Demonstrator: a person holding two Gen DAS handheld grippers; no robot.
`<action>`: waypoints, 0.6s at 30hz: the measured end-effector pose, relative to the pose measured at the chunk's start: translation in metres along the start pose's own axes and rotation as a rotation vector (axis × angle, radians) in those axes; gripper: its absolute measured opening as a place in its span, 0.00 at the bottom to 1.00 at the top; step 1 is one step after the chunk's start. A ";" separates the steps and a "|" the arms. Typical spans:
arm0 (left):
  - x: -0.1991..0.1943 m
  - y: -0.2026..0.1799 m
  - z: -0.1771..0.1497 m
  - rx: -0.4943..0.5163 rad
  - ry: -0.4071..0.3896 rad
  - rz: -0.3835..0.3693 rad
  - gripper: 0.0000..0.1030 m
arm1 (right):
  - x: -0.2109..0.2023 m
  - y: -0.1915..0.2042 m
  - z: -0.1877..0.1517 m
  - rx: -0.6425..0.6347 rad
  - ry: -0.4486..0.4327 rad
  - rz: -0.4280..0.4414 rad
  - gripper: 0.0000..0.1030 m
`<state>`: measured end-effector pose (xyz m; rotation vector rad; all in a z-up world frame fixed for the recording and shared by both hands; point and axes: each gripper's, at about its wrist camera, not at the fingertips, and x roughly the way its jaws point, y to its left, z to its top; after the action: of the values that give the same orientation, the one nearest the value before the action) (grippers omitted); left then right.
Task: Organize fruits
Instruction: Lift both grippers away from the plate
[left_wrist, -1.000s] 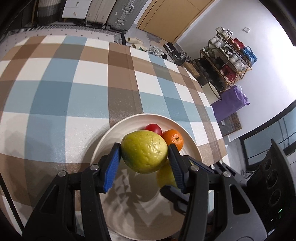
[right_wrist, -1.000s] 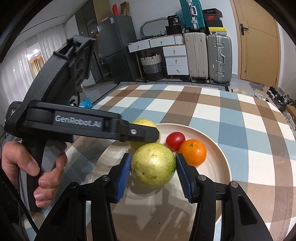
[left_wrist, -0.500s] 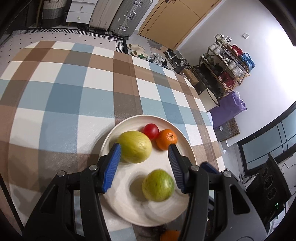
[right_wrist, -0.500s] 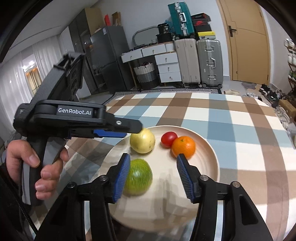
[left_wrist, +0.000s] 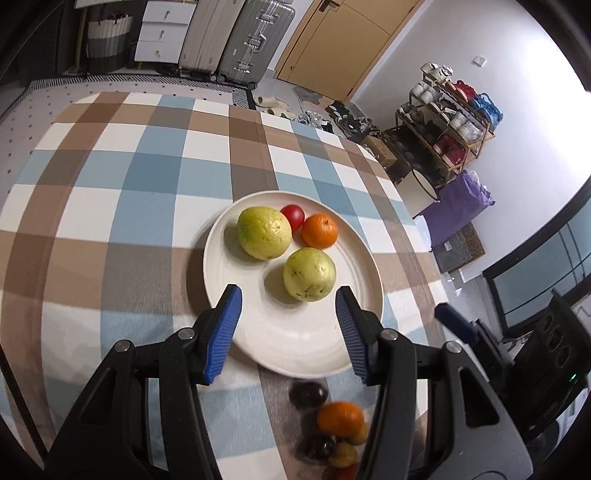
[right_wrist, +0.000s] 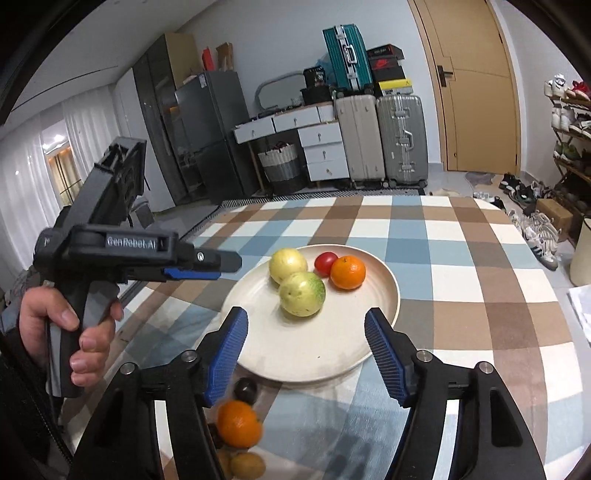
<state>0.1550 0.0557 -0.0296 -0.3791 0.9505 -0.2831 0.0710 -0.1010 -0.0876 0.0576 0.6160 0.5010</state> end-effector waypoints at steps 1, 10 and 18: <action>-0.003 -0.002 -0.004 0.009 -0.003 0.011 0.48 | -0.002 0.001 -0.001 0.000 -0.001 -0.001 0.68; -0.024 -0.017 -0.042 0.042 -0.007 0.052 0.48 | -0.024 0.010 -0.006 0.011 -0.027 0.009 0.78; -0.041 -0.026 -0.071 0.062 -0.021 0.096 0.64 | -0.041 0.018 -0.012 0.018 -0.052 0.017 0.84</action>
<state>0.0716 0.0347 -0.0257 -0.2784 0.9344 -0.2197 0.0275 -0.1059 -0.0720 0.0931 0.5696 0.5086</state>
